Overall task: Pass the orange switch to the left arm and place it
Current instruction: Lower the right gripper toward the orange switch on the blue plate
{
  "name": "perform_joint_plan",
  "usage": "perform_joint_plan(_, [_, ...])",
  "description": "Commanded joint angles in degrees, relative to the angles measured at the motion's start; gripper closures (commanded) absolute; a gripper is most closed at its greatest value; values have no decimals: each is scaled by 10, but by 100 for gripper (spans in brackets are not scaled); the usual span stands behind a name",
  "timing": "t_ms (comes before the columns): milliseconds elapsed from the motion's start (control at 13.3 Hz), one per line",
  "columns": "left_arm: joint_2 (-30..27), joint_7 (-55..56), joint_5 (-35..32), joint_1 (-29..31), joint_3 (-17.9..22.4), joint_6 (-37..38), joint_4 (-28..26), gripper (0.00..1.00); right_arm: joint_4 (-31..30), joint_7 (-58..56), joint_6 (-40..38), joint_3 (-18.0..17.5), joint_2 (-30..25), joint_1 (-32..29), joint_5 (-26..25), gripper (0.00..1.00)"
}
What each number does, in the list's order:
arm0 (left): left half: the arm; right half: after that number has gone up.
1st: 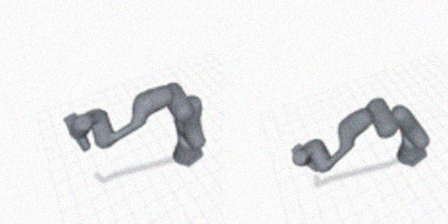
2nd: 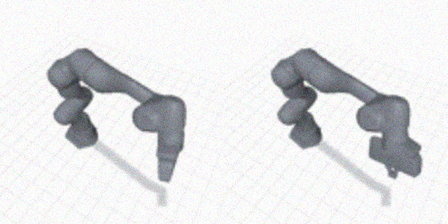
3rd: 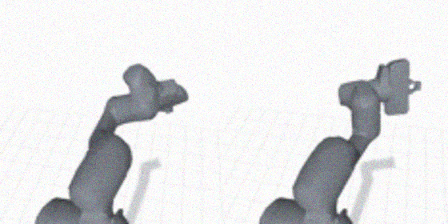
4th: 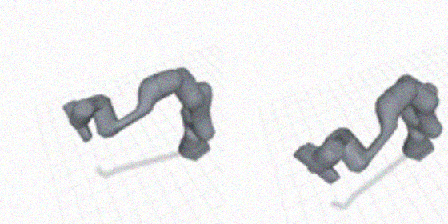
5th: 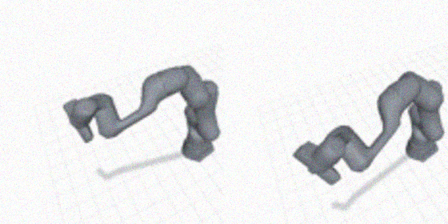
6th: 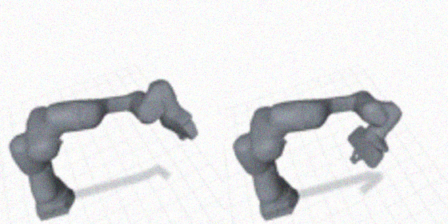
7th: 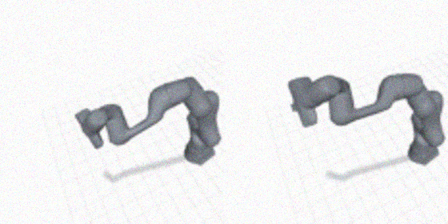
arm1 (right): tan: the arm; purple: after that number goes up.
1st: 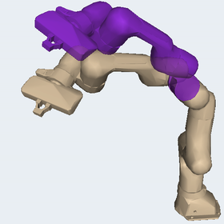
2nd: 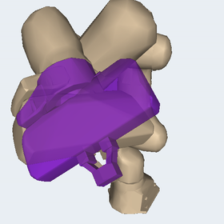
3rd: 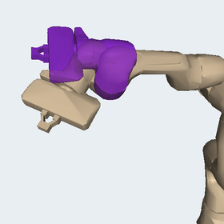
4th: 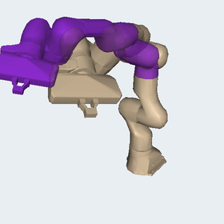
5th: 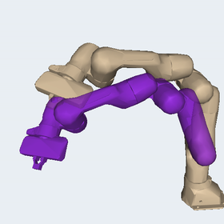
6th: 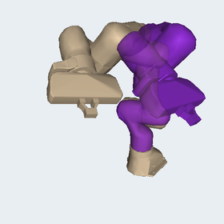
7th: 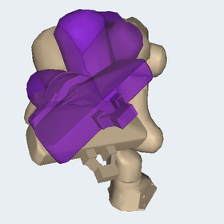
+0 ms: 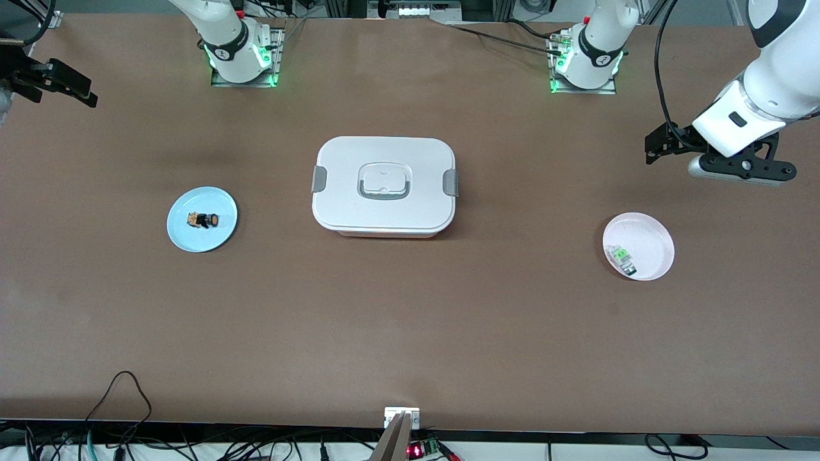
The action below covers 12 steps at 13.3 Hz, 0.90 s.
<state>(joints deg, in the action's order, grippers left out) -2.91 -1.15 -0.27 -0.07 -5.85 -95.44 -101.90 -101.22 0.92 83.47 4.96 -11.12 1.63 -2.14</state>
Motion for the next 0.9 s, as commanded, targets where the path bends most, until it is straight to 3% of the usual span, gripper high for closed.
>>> perform_joint_plan(0, [-3, 2, -3, 2, -2, 2, 6, 0, -1, -1, -9, -2, -6, 0, 3, 0])
perform_joint_plan(376, [-3, 2, -3, 2, -2, 2, 6, 0, -1, -1, 1, -3, 10, 2, 1, 0])
perform_joint_plan(827, [-3, 2, -3, 2, -2, 3, 6, 0, 16, -2, 23, -10, 75, 21, 1, 0])
